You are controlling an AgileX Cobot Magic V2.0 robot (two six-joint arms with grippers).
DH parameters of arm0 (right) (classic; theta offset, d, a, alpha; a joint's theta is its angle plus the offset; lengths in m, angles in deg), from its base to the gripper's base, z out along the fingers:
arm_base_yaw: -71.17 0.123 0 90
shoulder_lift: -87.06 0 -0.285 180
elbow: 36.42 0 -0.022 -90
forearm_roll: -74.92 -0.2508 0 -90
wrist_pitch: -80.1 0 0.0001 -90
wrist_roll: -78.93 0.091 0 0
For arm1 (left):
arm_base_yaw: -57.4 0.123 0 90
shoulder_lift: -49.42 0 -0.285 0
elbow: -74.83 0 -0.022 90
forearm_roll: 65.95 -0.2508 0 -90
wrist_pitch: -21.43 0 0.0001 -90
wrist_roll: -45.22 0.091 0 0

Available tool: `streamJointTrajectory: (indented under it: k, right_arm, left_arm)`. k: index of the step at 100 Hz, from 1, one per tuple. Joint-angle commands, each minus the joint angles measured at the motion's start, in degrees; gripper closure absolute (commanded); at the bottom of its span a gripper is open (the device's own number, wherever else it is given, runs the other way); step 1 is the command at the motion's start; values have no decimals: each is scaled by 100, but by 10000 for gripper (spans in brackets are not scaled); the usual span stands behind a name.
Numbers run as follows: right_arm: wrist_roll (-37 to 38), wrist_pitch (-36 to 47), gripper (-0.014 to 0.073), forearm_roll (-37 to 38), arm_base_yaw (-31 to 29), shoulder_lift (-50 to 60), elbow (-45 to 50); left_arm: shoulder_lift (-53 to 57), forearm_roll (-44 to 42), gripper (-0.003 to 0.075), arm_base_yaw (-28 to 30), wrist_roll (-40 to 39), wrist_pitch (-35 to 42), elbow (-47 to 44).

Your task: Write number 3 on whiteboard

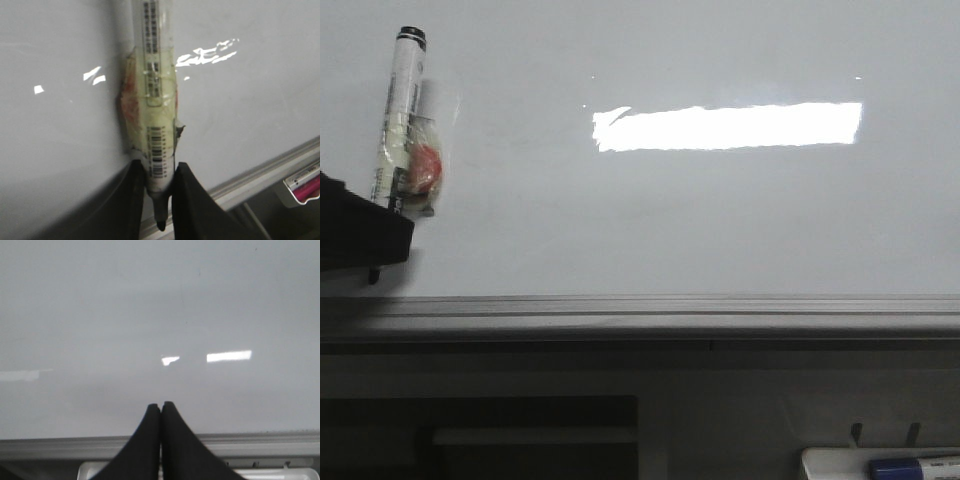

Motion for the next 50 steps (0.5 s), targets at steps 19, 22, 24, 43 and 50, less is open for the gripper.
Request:
streamJointTrajectory:
  k: [19, 22, 24, 43, 50]
  right_arm:
    - [-1271, -395, 655, -613, 1310, -696, -719]
    - [-1375, -381, 655, -622, 1496, -805, -803]
    - [-1410, -356, 655, -622, 1631, -888, -854]
    - [-1791, 76, 559, -622, 2869, -1739, -1376]
    - [-1884, 181, 407, -622, 3373, -2099, -1574]
  left_arm:
    - [316, -1620, 741, -52, -59, -68, 182]
    - [351, -1856, 741, -52, -59, -68, 182]
    - [377, -2036, 741, -52, -59, -68, 182]
    - [400, -3745, 741, -52, -59, -68, 182]
    - [399, -4390, 741, -52, -59, -45, 182]
